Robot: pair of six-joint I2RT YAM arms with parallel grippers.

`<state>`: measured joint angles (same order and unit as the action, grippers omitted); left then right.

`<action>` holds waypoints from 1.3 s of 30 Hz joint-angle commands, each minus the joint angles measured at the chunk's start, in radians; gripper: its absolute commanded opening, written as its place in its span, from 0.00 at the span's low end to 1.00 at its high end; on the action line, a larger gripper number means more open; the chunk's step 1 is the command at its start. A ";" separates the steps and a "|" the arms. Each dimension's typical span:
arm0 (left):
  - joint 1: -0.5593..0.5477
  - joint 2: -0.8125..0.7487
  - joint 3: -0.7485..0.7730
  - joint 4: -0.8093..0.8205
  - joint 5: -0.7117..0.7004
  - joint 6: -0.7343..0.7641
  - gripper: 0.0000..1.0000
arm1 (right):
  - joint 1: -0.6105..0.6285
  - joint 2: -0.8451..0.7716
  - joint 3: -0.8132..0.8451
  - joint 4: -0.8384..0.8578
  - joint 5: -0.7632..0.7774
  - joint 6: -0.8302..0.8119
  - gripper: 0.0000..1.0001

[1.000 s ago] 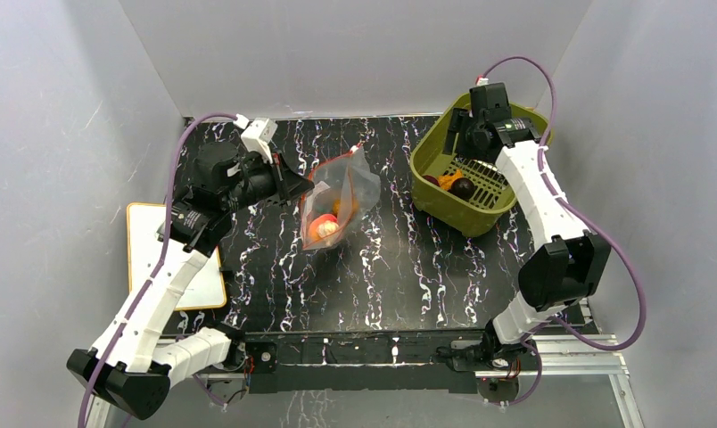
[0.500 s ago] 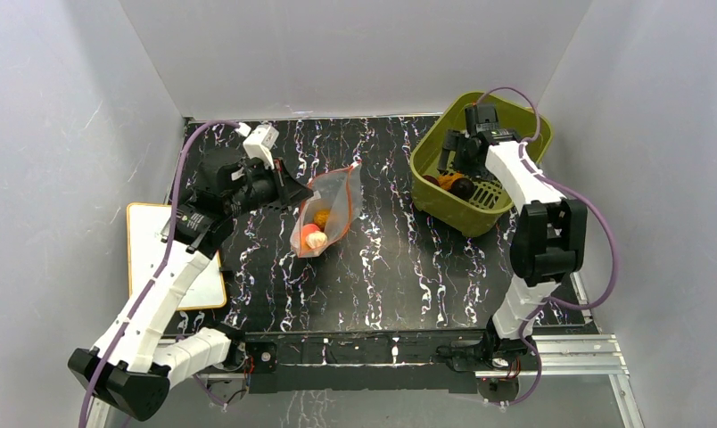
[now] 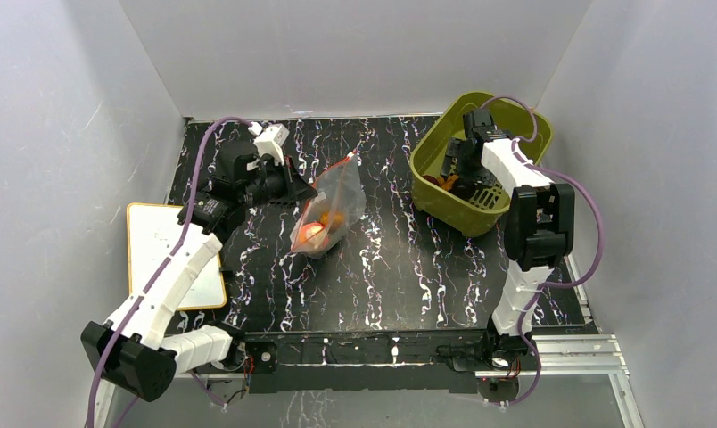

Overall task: Place the food in the zip-top bag and seal the zipper
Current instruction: Pick up the fake fruit from the bin.

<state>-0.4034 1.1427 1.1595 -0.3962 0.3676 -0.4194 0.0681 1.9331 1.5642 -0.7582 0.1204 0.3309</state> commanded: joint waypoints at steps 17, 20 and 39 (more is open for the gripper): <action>-0.002 0.036 0.072 0.033 0.004 0.027 0.00 | -0.002 0.020 0.042 0.023 0.035 -0.009 0.62; -0.002 0.034 0.072 0.034 0.002 0.025 0.00 | -0.002 0.016 0.043 0.022 0.035 -0.012 0.59; -0.002 0.018 0.068 0.032 -0.062 0.000 0.00 | -0.003 -0.062 0.082 0.003 0.053 -0.010 0.49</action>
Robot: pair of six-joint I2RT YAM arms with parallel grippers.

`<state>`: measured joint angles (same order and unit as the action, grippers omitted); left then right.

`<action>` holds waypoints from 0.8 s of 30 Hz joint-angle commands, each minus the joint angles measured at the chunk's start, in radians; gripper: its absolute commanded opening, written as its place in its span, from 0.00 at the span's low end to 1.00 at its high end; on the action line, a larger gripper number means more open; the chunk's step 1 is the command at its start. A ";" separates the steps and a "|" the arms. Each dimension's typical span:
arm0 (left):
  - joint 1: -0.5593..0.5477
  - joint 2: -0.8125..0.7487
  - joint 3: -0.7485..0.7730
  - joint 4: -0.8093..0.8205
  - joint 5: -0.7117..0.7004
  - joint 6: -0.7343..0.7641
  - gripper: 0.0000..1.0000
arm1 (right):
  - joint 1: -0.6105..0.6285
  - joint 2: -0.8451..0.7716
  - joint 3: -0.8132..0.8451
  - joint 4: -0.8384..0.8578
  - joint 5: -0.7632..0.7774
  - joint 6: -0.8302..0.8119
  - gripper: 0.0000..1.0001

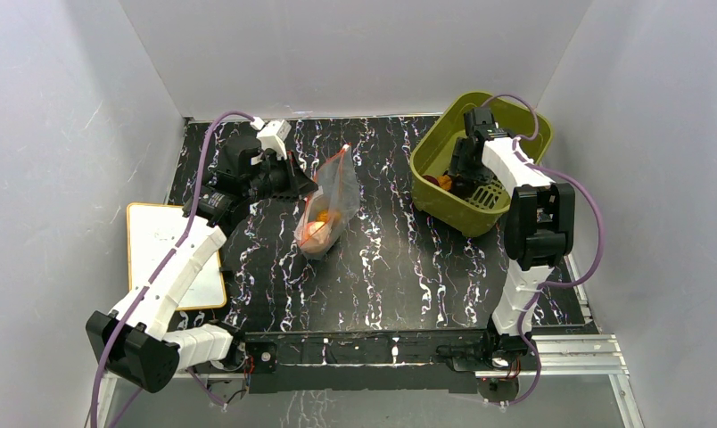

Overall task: Place the food in the zip-top bag and seal the zipper
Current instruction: Pick up the fake fruit from the bin.

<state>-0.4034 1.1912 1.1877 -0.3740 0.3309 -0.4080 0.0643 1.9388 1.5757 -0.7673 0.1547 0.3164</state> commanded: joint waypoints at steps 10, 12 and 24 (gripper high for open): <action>-0.002 -0.041 0.031 0.045 -0.044 -0.026 0.00 | 0.001 -0.138 0.121 -0.030 0.059 0.005 0.48; -0.002 -0.040 0.033 0.049 -0.046 -0.030 0.00 | 0.000 -0.155 0.131 -0.044 0.061 0.010 0.48; -0.002 -0.050 0.002 0.094 -0.039 -0.084 0.00 | 0.005 -0.300 0.193 -0.118 0.013 0.047 0.47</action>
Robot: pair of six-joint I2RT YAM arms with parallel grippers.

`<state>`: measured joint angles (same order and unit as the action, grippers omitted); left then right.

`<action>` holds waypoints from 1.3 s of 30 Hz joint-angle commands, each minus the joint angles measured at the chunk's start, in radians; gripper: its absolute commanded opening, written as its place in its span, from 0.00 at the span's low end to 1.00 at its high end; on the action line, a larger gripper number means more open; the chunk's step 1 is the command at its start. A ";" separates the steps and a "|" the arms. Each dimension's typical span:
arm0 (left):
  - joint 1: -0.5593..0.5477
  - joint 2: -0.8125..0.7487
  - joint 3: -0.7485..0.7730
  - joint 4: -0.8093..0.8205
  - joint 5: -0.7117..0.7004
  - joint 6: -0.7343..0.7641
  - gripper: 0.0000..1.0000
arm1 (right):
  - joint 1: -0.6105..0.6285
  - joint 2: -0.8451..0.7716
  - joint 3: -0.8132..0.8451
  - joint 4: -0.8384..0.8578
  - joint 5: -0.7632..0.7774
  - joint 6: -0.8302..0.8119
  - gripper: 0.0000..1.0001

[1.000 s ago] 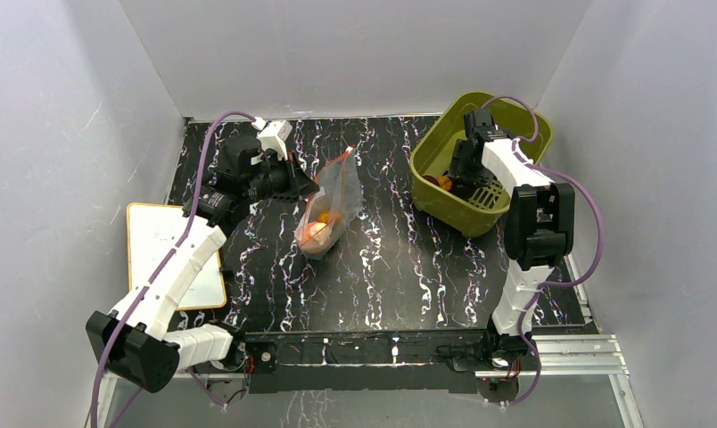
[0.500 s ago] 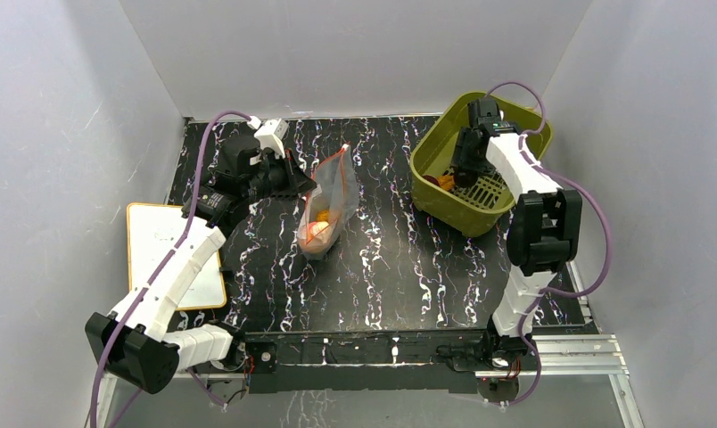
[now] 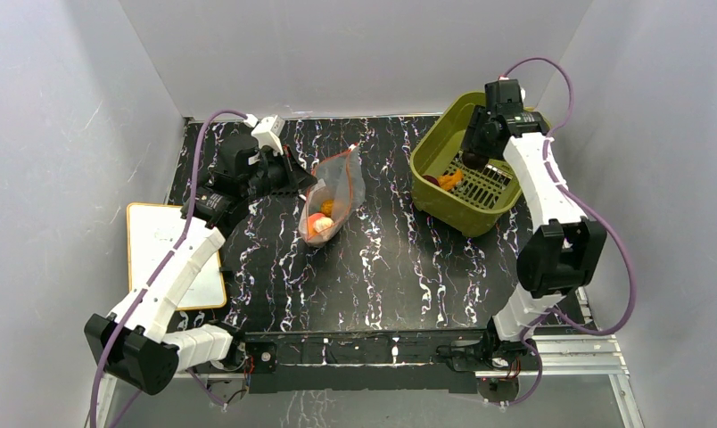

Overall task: Place the food in the zip-top bag and seal the zipper
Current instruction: Pick up the fake fruit from the bin, then place the fake fruit in the zipper food storage bag.

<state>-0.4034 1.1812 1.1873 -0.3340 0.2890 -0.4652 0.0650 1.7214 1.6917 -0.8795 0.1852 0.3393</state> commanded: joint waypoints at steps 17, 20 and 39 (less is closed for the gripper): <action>-0.002 -0.029 -0.023 0.127 -0.001 -0.121 0.00 | 0.342 -0.233 0.163 0.008 -0.084 0.192 0.45; -0.002 -0.024 -0.022 0.127 -0.001 -0.133 0.00 | 0.406 -0.240 0.168 0.035 -0.105 0.229 0.44; -0.002 -0.029 -0.043 0.147 0.027 -0.186 0.00 | 0.702 -0.238 0.069 0.292 -0.132 0.322 0.42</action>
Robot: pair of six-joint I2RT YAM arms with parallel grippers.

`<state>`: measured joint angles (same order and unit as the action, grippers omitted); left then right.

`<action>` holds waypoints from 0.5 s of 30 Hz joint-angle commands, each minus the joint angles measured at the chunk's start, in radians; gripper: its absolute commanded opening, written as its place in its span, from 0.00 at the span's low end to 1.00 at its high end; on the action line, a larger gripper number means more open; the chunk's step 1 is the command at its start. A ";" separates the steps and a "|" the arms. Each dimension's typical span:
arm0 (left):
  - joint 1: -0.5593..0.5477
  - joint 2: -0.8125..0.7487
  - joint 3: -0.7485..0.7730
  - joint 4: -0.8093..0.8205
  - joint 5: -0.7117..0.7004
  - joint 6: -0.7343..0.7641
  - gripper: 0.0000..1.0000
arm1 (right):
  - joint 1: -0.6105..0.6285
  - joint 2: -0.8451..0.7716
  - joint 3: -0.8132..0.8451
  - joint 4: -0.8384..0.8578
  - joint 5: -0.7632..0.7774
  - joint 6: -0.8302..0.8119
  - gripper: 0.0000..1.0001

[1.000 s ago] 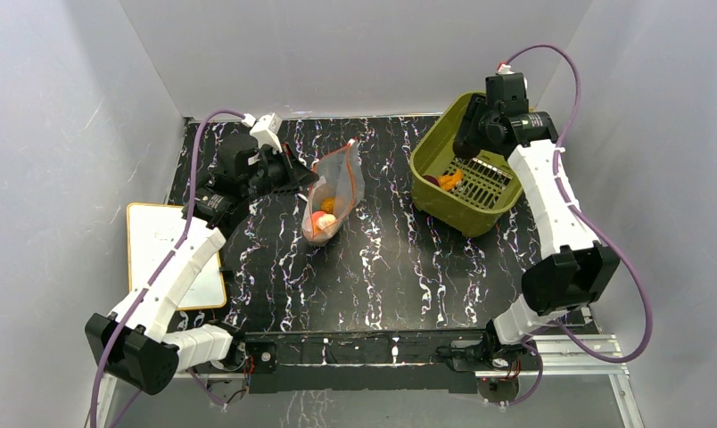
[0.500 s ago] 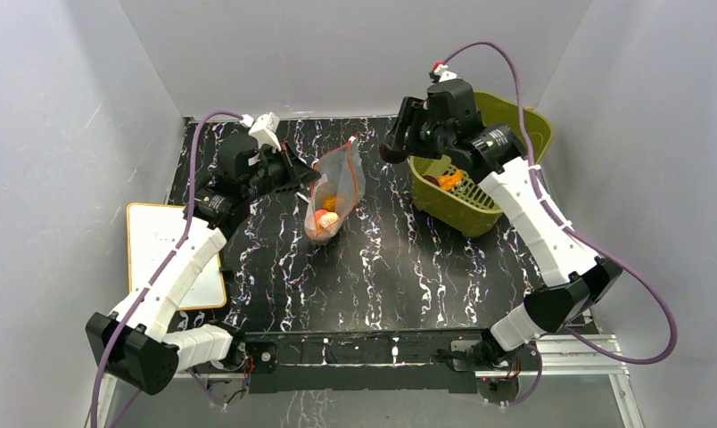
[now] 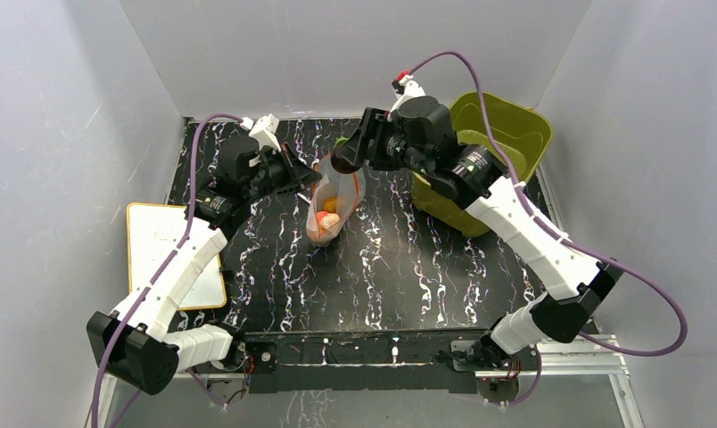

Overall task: Place the food in the zip-top bag and seal the zipper
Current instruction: Place the fake fruit in the zipper food storage bag.

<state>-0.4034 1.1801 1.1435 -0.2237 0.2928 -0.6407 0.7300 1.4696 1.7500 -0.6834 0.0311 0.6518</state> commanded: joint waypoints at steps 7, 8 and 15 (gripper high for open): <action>-0.002 -0.034 -0.003 0.045 0.039 -0.035 0.00 | 0.093 0.059 -0.016 0.060 0.052 -0.023 0.45; -0.002 -0.037 -0.006 0.046 0.039 -0.038 0.00 | 0.095 0.062 -0.021 0.056 0.069 -0.026 0.46; -0.002 -0.051 -0.017 0.036 0.034 -0.043 0.00 | 0.095 0.099 0.020 -0.012 0.129 -0.025 0.76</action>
<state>-0.4026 1.1770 1.1294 -0.2150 0.3069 -0.6746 0.8238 1.5703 1.7130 -0.7006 0.1070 0.6327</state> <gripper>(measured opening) 0.010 0.719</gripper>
